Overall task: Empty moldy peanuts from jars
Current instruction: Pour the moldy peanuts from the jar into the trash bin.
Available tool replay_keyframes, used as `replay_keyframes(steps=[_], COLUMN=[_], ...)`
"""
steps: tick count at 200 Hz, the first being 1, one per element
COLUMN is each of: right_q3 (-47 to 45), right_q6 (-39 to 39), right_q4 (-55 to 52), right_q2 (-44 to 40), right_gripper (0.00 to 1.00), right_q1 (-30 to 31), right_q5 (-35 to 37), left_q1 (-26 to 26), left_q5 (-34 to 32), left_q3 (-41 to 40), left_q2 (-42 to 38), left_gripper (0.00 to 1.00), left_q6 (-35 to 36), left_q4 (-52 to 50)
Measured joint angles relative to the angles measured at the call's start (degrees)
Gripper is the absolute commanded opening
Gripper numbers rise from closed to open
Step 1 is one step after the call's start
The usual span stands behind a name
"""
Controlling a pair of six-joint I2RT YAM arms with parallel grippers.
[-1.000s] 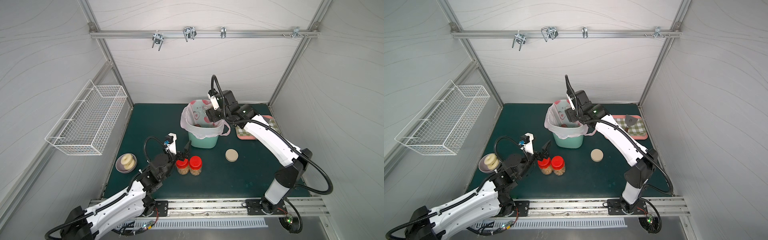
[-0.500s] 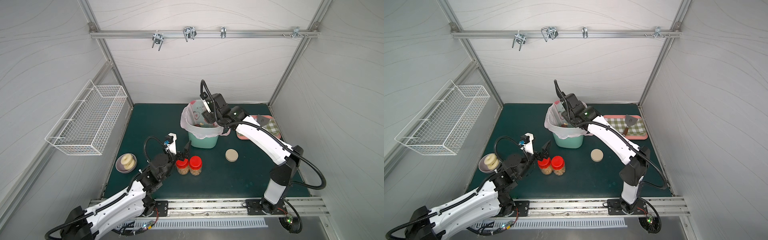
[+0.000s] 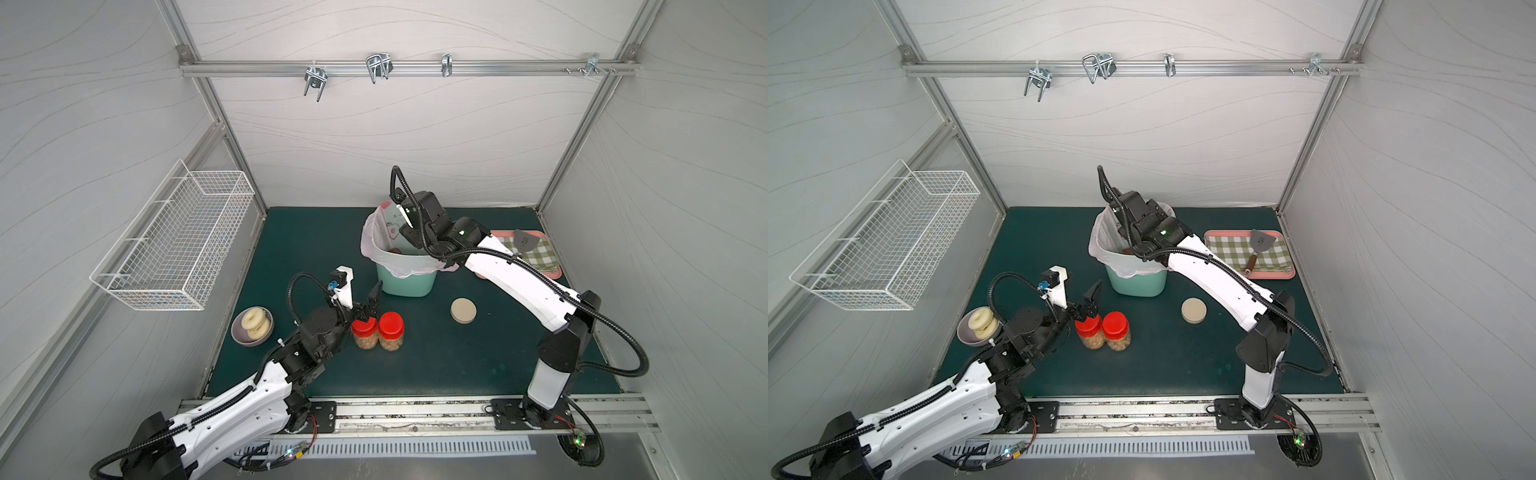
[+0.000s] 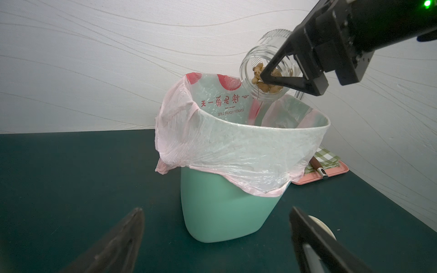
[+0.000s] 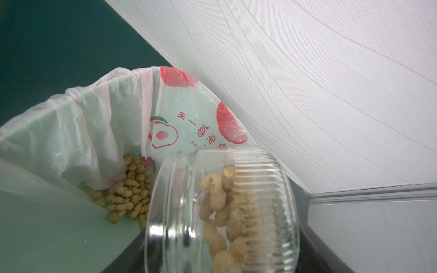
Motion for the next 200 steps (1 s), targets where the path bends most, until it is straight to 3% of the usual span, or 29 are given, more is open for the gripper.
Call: replay_keyframes(steps=[122, 200], right_q3=[-0.2, -1.2], right_q6=[-6.3, -5.2], right_q4=[4.2, 4.3], right_q2=[1.9, 1.9], right_gripper=[0.0, 0.0], right_q1=[1.5, 1.7], right_q5=[5.9, 4.1], left_q1=[0.0, 0.0], left_q5=[-0.1, -0.3], left_q3=[0.0, 0.0], left_q2=[-0.1, -0.5], left_gripper=[0.97, 0.97], left_q6=[0.2, 0.3], left_q4=[-0.4, -0.4])
